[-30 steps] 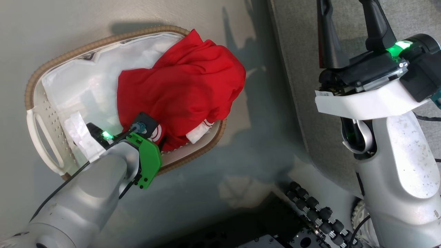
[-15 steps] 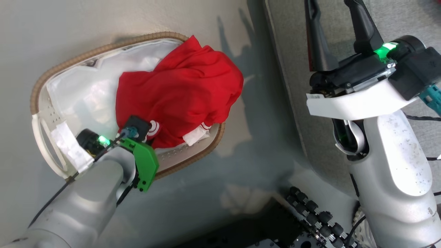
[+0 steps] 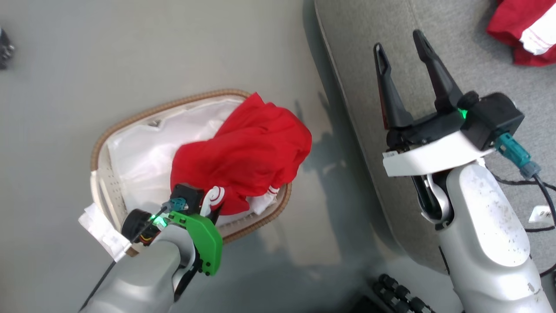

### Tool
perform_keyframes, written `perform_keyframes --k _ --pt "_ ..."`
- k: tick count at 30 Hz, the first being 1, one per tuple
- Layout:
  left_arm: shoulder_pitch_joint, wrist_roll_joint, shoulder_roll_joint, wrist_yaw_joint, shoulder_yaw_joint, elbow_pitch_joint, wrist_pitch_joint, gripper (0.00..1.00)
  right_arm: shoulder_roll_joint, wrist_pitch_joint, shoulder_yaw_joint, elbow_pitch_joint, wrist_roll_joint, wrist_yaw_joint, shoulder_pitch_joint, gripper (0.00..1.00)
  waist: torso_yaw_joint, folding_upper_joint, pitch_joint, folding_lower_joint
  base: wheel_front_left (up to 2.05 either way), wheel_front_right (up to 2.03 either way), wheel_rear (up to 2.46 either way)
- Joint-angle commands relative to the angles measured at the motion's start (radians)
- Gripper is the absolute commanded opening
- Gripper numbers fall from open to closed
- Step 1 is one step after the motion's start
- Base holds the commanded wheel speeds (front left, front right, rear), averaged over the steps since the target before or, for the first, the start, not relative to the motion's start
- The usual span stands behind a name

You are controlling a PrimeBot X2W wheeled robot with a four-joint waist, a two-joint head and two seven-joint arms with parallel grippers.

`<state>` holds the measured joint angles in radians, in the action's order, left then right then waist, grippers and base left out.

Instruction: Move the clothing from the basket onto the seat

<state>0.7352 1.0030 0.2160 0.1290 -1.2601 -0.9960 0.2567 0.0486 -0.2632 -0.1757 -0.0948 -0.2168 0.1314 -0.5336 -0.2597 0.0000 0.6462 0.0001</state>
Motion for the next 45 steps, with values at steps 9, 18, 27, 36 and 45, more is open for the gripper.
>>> perform_keyframes --k 9,18,27,36,45 --pt "-0.106 -0.060 -0.013 0.001 0.153 0.094 0.007 0.00 0.004 -0.002 0.025 -0.061 0.034 -0.001 0.121 1.00 0.117 0.0000 -0.287 -0.0001 0.00 0.00 0.00" --pt "-0.237 -0.230 -0.014 -0.031 0.374 0.281 0.008 0.00 0.004 -0.002 0.043 -0.098 0.051 -0.001 0.214 1.00 0.164 0.0000 -0.422 -0.0001 0.00 0.00 0.00" --pt "-0.328 -0.407 -0.028 -0.042 0.564 0.508 0.008 0.00 0.004 -0.002 0.055 -0.126 0.059 -0.001 0.298 1.00 0.198 0.0000 -0.529 -0.0001 0.00 0.00 0.00" --pt "-0.334 -0.513 -0.053 -0.032 0.679 0.714 0.008 0.00 0.004 -0.002 0.041 -0.145 0.062 -0.001 0.349 1.00 0.223 0.0000 -0.575 -0.0001 0.00 0.00 0.00" --pt "-0.303 -0.563 -0.071 -0.017 0.735 0.836 0.008 0.00 0.004 -0.002 -0.016 -0.167 0.061 -0.001 0.372 1.00 0.247 0.0000 -0.591 -0.0001 0.00 0.00 0.00"
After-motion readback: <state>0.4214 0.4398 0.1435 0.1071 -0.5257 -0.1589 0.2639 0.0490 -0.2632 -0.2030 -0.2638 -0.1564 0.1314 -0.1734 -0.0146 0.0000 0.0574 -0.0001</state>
